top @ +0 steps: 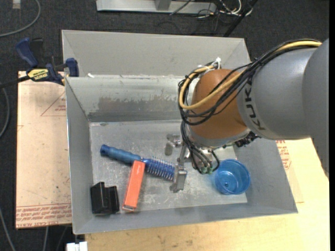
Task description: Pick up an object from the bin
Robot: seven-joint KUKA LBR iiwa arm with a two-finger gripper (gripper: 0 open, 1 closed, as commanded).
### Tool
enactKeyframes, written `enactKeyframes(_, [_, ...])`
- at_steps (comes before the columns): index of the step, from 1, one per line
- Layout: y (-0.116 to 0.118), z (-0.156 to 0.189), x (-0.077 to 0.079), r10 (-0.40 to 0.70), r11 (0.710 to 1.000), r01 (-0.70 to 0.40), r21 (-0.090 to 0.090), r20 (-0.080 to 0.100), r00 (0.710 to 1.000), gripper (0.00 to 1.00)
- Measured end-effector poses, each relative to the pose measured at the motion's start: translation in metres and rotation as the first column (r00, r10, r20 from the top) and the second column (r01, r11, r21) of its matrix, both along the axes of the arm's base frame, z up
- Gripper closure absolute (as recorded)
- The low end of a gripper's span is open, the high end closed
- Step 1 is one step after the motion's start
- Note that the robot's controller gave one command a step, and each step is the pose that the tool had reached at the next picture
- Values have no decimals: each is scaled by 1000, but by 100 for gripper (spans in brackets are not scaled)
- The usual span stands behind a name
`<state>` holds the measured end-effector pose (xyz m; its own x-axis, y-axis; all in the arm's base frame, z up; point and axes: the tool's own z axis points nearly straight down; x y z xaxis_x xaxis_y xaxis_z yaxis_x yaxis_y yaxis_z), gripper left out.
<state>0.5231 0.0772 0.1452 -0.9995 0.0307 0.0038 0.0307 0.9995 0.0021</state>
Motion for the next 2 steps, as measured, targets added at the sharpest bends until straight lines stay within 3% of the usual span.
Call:
enactKeyframes(1, [-3, -34, 3, -60, 998, 60, 4, 12, 998, 0])
enactKeyframes(2, [-5, -76, -2, -143, 990, 143, 0, 1, 990, 100])
